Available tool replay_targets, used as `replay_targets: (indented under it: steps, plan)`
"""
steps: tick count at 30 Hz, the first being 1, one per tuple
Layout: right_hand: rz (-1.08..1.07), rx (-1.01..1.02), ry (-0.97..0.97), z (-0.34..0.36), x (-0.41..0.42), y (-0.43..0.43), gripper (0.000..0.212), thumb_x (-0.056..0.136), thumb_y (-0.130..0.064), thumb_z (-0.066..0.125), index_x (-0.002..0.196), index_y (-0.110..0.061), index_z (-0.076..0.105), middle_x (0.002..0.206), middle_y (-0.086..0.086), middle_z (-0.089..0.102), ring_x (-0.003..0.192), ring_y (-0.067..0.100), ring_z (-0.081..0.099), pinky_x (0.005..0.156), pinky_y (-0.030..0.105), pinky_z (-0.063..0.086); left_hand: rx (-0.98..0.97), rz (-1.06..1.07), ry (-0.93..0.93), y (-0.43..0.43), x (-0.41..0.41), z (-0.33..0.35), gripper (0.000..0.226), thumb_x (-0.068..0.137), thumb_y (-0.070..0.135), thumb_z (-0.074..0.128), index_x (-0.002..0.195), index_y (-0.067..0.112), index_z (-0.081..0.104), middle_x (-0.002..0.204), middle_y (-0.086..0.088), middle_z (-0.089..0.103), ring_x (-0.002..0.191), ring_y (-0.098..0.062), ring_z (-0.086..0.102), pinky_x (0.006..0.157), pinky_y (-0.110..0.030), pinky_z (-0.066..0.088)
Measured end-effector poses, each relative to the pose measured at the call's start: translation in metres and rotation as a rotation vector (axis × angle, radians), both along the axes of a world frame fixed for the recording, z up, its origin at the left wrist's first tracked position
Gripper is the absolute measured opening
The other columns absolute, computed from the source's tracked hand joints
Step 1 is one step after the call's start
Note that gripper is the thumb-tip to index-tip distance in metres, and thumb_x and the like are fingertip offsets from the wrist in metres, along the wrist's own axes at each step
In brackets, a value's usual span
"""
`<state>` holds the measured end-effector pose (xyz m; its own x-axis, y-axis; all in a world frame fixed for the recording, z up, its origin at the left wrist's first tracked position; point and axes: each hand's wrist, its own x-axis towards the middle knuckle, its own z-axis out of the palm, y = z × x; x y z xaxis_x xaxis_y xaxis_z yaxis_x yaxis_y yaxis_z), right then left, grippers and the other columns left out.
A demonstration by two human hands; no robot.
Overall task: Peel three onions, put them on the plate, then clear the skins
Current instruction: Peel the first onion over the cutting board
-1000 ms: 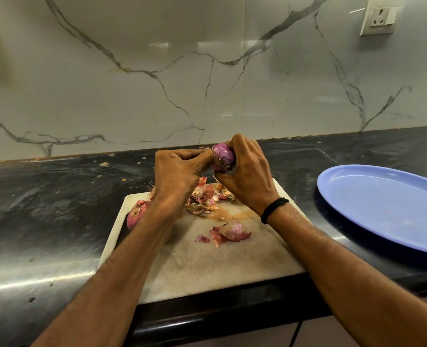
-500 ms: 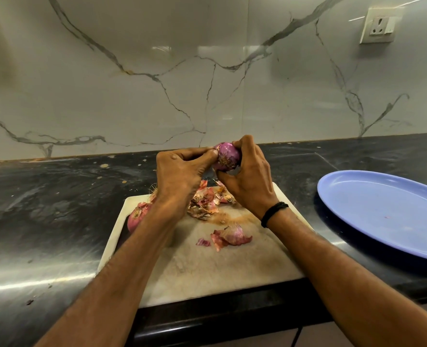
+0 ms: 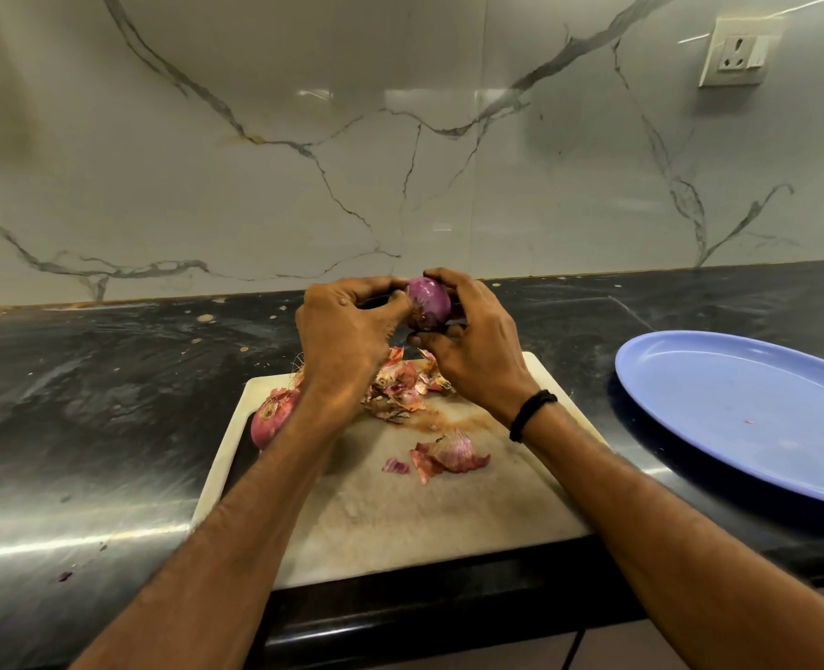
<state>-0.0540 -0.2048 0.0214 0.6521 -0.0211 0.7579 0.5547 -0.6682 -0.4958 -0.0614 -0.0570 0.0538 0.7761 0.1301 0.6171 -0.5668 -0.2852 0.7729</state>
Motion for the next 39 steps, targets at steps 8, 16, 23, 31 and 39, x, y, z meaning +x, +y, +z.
replay_targets:
  steps: [8,16,23,31,39]
  plan:
    - [-0.022,0.084,0.033,-0.001,0.002,-0.001,0.063,0.07,-0.018,0.087,0.119,-0.015,0.048,0.118,0.005,0.055,0.103,0.018,0.058,0.083,0.034,0.057,-0.023,-0.079,0.065,0.0,0.002,0.0,0.028,0.084,0.02,0.08,0.111,0.014,0.076,0.104,0.002,0.076,0.092,-0.003,0.072,0.079,-0.014,0.057]
    - [0.014,0.147,0.074,0.004,-0.003,0.0,0.061,0.07,-0.023,0.087,0.115,-0.015,0.047,0.116,0.003,0.057,0.101,0.017,0.061,0.078,0.02,0.056,0.096,-0.036,-0.097,-0.003,0.005,-0.004,0.034,0.077,0.021,0.085,0.108,0.013,0.077,0.103,-0.001,0.075,0.093,-0.004,0.07,0.082,-0.016,0.057]
    - [0.039,0.191,0.076,0.008,-0.01,0.004,0.061,0.067,-0.022,0.089,0.11,-0.012,0.048,0.108,0.002,0.06,0.09,0.013,0.063,0.072,0.016,0.055,0.176,0.061,-0.182,-0.003,0.01,-0.009,0.023,0.085,0.01,0.079,0.107,0.006,0.077,0.101,-0.009,0.075,0.087,-0.008,0.068,0.079,-0.011,0.055]
    - [0.072,0.211,0.107,0.01,-0.011,0.007,0.059,0.07,-0.018,0.087,0.112,-0.013,0.047,0.11,0.001,0.058,0.086,0.002,0.061,0.072,0.011,0.053,0.189,0.006,-0.107,-0.006,0.002,-0.007,0.009,0.096,0.006,0.064,0.105,0.007,0.066,0.092,0.006,0.063,0.075,0.023,0.058,0.063,-0.002,0.047]
    - [0.081,0.242,0.165,0.011,-0.011,0.002,0.054,0.075,-0.016,0.083,0.114,-0.013,0.046,0.111,-0.002,0.057,0.088,0.005,0.063,0.078,0.021,0.057,0.04,-0.017,0.03,0.002,0.012,-0.002,0.012,0.099,0.006,0.058,0.105,0.014,0.065,0.095,0.003,0.065,0.09,-0.01,0.064,0.079,-0.022,0.057]
